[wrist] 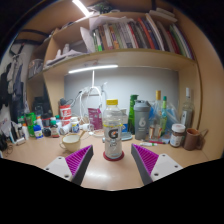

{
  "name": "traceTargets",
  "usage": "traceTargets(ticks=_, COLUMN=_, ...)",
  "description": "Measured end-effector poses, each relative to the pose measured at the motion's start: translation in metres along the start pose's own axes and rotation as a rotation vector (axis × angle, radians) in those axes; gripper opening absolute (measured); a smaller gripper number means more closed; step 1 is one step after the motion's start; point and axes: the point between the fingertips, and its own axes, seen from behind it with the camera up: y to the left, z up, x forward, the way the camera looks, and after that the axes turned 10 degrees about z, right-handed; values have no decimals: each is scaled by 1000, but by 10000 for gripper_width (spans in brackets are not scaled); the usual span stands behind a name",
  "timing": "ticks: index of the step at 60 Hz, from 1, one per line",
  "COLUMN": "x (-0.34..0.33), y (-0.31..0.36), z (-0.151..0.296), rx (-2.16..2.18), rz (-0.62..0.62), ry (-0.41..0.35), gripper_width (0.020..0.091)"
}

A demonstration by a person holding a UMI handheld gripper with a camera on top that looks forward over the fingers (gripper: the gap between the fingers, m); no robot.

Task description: Pour water

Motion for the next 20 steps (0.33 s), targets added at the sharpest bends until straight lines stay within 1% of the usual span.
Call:
traceTargets(ticks=13, x=-88, y=22, z=9, rx=112, rz=25, ry=-72, gripper_width=848)
traceTargets(ticks=20, x=-112, y=21, z=-1, rx=101, rz=25, ry=-66, gripper_width=846)
